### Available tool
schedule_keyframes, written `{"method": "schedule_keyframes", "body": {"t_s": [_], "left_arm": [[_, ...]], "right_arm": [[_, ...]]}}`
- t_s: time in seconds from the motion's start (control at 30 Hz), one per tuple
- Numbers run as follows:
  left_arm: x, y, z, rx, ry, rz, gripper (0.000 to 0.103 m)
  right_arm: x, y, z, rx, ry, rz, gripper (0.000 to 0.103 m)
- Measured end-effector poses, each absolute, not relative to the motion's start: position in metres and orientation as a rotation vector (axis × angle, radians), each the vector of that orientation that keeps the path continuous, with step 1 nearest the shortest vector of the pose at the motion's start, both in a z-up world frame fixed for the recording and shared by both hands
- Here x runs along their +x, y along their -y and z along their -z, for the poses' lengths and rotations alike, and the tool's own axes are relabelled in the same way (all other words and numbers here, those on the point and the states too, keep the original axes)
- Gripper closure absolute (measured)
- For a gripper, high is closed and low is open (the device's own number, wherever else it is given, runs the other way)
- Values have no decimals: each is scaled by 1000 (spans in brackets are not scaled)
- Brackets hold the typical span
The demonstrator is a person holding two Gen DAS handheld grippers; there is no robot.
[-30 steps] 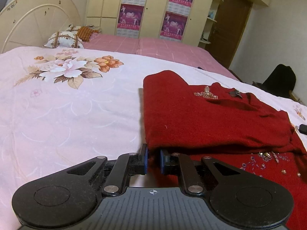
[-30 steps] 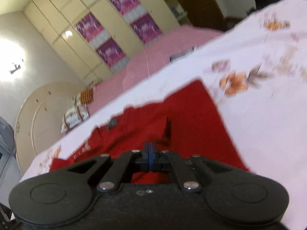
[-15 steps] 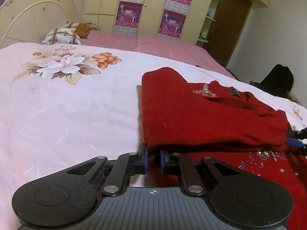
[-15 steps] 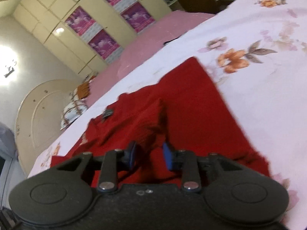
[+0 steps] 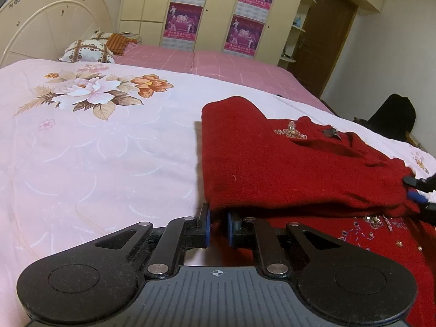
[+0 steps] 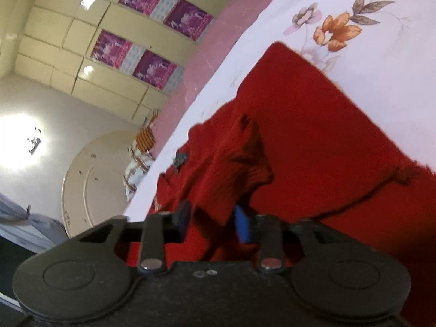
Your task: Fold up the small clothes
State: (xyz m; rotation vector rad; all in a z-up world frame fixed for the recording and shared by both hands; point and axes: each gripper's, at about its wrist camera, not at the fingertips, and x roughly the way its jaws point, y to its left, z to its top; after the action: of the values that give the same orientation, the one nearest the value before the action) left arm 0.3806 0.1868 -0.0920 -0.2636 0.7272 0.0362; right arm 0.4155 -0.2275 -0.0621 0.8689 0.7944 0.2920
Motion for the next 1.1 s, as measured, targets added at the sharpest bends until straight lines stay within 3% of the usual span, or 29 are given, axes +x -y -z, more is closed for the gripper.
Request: {"method": "schedule_keyframes", "body": {"t_s": [0.07, 0.27, 0.47, 0.6, 0.67, 1.1], "left_arm": [[381, -187, 92, -263, -726, -38, 91], [382, -187, 91, -262, -729, -39, 91], [385, -184, 90, -234, -745, -44, 91], [385, -183, 90, -236, -744, -44, 91], [384, -183, 90, -235, -744, -45, 91], [367, -193, 79, -241, -728, -48, 90]], "right_arm": [[409, 228, 52, 826, -737, -297, 98], [393, 227, 25, 643, -647, -266, 98], [398, 234, 55, 581, -741, -187, 98], [400, 235, 52, 589, -727, -180, 90], [400, 235, 50, 572, -715, -206, 97], [398, 235, 54, 490, -721, -195, 98]]}}
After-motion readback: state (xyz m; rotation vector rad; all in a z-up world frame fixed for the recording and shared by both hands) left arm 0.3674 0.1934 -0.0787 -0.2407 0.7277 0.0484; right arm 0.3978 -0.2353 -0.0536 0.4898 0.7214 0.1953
